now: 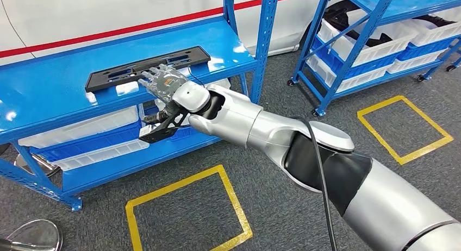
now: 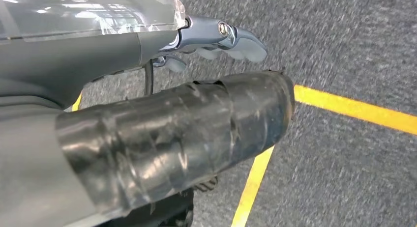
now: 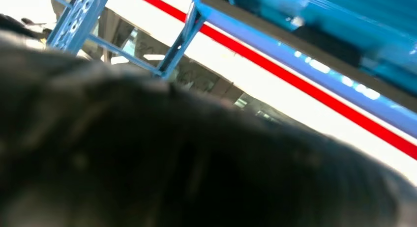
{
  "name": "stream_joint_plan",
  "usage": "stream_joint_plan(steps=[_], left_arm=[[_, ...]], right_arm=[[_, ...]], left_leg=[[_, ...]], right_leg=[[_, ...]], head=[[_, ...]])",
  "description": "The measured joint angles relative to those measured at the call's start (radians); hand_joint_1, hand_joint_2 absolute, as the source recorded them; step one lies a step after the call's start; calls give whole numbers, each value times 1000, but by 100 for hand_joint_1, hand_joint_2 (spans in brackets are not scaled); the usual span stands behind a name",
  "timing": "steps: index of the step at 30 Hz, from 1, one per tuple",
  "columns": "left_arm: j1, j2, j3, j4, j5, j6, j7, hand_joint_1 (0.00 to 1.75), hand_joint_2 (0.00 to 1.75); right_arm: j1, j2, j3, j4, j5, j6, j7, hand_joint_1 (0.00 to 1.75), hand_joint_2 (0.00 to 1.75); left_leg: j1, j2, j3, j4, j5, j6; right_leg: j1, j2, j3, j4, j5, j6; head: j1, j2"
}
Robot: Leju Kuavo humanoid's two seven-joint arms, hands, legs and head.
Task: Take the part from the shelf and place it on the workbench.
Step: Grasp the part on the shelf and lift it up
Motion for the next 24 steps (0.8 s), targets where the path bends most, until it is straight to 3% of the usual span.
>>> stream_joint_plan(steps=[1,3,5,6,7,8,10,12,15,17,19,20,21,22,24], left_arm=[[-1,0,0,0,-1,0,0,0,0],[-2,-1,0,0,-2,0,0,0,0],[-1,-1,0,0,-3,1,0,0,0],[0,-1,0,0,-3,2,0,0,0],[1,-1,0,0,-3,2,0,0,0],[1,-1,0,0,-3,2,0,0,0],[0,-1,0,0,-3,2,0,0,0],[-1,-1,0,0,-4,2,0,0,0],[-1,-1,0,0,-5,2,0,0,0],[-1,-1,0,0,-7,2,-1,0,0],[-2,-1,0,0,-8,2,-1,0,0],[-2,-1,0,0,-8,2,-1,0,0],[-2,-1,0,0,-8,2,-1,0,0],[-2,-1,0,0,-8,2,-1,0,0],[-1,-1,0,0,-8,2,-1,0,0]], right_arm=[[-1,-1,0,0,0,0,1,0,0],[-1,-1,0,0,0,-1,1,0,0],[1,-1,1,0,0,0,3,0,0],[2,-1,2,0,0,0,3,0,0],[2,-1,3,0,0,-1,4,0,0],[2,-1,3,0,0,-1,4,0,0],[0,-2,3,0,1,-1,4,0,0],[0,-3,4,0,1,-1,4,0,0],[-2,-8,4,0,1,-2,4,0,0],[-4,-14,4,0,1,-3,4,0,0],[0,-18,5,0,1,-4,4,0,0],[4,-20,6,0,1,-4,4,0,0],[6,-21,6,0,1,-4,4,0,0],[7,-22,6,1,1,-4,4,0,0],[4,-24,6,1,1,-4,4,0,0]], left_leg=[[0,0,-15,35,-20,-5],[3,1,-76,152,-72,-14],[5,1,-129,237,-87,-19],[5,1,-133,232,-68,-20],[6,1,-119,190,-32,-18],[5,1,-90,120,9,-13],[0,1,-34,3,57,-2],[-5,1,-17,-29,55,7],[1,3,-7,-45,57,22],[5,5,0,-55,60,32],[4,5,2,-54,57,37],[4,5,2,-52,54,38],[4,4,3,-48,50,38],[5,3,5,-43,44,37],[5,1,7,-30,30,31]], right_leg=[[-4,0,7,-6,0,-5],[-5,-1,15,-9,-4,-12],[-3,0,20,-9,-8,-15],[-3,1,23,-8,-11,-15],[-3,2,27,-7,-14,-13],[-3,3,32,-7,-18,-11],[0,5,37,-5,-25,-3],[2,5,37,-7,-27,6],[2,3,35,4,-40,22],[1,0,-5,88,-86,29],[-2,-1,-78,221,-136,34],[-4,-1,-104,260,-140,36],[-7,-2,-114,266,-125,38],[-9,-3,-104,232,-92,39],[-12,-6,-52,107,-22,36]], head=[[0,0],[0,0],[0,0],[0,0],[0,0],[0,0],[0,0],[0,0],[0,0],[0,0],[0,0],[0,0],[0,0],[0,0],[0,0]])
